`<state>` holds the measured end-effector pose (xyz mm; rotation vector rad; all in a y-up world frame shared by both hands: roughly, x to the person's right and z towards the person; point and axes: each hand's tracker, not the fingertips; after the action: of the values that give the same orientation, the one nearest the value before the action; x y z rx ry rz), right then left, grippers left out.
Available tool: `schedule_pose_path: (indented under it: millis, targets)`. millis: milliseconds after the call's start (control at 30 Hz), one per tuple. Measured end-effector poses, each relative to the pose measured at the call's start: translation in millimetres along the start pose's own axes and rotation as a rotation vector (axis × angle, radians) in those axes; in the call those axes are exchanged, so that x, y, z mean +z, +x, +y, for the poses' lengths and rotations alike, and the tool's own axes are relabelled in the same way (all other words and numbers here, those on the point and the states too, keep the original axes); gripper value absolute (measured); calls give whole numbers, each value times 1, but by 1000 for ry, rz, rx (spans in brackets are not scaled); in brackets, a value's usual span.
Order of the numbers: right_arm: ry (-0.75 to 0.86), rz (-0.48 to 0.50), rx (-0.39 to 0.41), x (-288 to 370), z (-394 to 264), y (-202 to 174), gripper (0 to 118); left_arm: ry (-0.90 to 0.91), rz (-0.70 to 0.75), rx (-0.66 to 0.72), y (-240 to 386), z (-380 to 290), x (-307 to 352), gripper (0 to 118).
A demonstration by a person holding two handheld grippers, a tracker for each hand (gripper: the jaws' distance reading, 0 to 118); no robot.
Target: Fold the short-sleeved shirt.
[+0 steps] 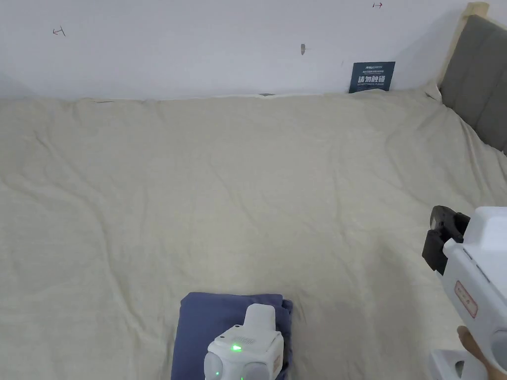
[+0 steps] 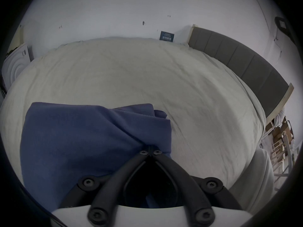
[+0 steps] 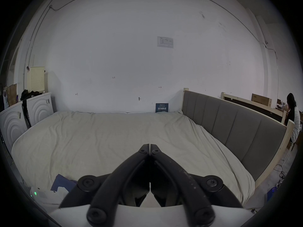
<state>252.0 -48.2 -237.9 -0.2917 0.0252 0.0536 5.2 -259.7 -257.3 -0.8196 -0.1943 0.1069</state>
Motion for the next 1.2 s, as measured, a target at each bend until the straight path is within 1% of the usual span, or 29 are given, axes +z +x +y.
schedule_pose_path:
  millis: [67,200,333,400,633,800,967,1200]
  targets:
    - [-2,2,0,1,-1,0,1,-10,7,8,0,1,1,0]
    - [-3,7,3,2,-3,-3,1,2,-2,-45,-1,5,10,0]
    - [12,24,-9,8,0,-11,1,174,-11,-30,-4,24,53,0]
    - [27,39,-10,12,3,-17,1,249,-20,-45,-10,41,77,0]
    - [84,76,-6,19,17,-42,1,541,91,-123,-37,101,162,0]
    - [125,92,-1,21,27,-59,1,687,205,-153,-63,129,205,0]
    - [163,92,13,22,36,-72,1,761,333,-212,-88,137,226,0]
    - [203,84,43,24,41,-83,1,767,414,-156,-127,131,239,0]
